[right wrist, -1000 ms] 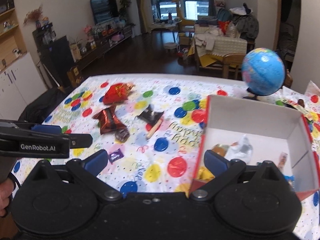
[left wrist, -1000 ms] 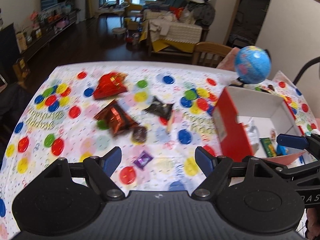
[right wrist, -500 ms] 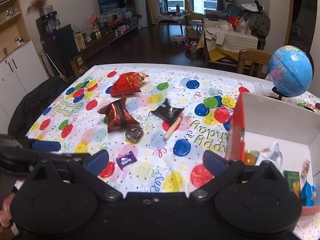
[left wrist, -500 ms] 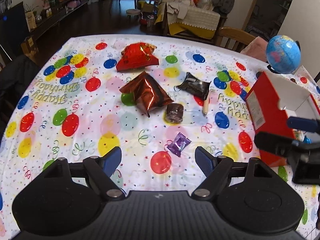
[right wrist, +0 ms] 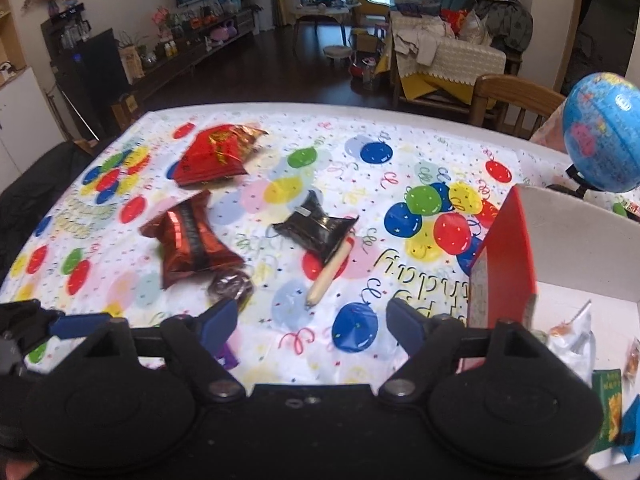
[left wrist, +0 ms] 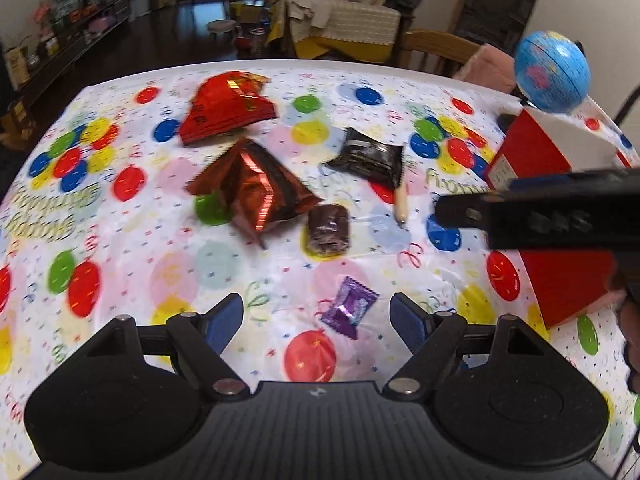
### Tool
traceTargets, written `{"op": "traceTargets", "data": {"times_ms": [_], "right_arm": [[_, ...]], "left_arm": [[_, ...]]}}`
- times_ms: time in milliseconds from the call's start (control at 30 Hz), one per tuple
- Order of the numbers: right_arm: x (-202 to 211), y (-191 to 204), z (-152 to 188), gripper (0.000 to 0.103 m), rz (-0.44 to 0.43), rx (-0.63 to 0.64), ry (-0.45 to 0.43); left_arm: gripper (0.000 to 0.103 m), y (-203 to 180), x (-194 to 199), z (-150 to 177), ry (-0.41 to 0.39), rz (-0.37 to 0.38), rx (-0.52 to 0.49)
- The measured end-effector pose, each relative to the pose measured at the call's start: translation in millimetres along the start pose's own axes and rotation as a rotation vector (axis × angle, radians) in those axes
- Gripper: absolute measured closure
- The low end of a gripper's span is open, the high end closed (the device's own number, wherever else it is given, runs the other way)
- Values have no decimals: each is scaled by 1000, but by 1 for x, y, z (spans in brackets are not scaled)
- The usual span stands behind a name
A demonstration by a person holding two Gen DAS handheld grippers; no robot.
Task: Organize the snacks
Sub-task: 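Grasp the white stick snack with the right tool while the left tool grasps the purple candy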
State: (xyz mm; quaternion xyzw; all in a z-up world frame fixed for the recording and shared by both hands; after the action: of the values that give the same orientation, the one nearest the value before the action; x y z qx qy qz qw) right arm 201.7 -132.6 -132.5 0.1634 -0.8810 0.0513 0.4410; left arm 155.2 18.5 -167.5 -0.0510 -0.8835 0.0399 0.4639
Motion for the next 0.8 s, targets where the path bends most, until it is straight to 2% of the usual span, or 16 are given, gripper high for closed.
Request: {"op": "traceTargets", "data": {"times_ms": [200, 367, 400, 567, 633, 800], "right_arm": [[-31, -6, -6, 31, -4, -15, 43], [-54, -9, -12, 40, -10, -34, 74], [-58, -9, -13, 45, -10, -31, 79], [-75, -9, -14, 59, -12, -35, 102], [-80, -10, -14, 69, -15, -36, 115], [-88, -8, -14, 80, -4, -33, 130]], "left_arm": [[23, -17, -21, 3, 18, 19, -62], [24, -27, -35, 1, 16, 23, -109], [24, -26, -37, 1, 19, 27, -110], [45, -23, -48, -1, 41, 30, -107], [48, -22, -51, -1, 47, 31, -106], [63, -23, -50, -1, 36, 33, -119]]}}
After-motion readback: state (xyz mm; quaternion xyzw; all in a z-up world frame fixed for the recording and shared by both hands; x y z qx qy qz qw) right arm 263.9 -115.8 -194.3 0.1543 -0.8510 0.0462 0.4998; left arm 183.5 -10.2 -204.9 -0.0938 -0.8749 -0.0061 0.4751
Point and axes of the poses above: each gripper's, at about its wrist camera, not at the fingertips, and x roughly against the way its jaws point, y to its left, z to its underside, the point moved 4 cm from there along -x, roughly the way its jaws point
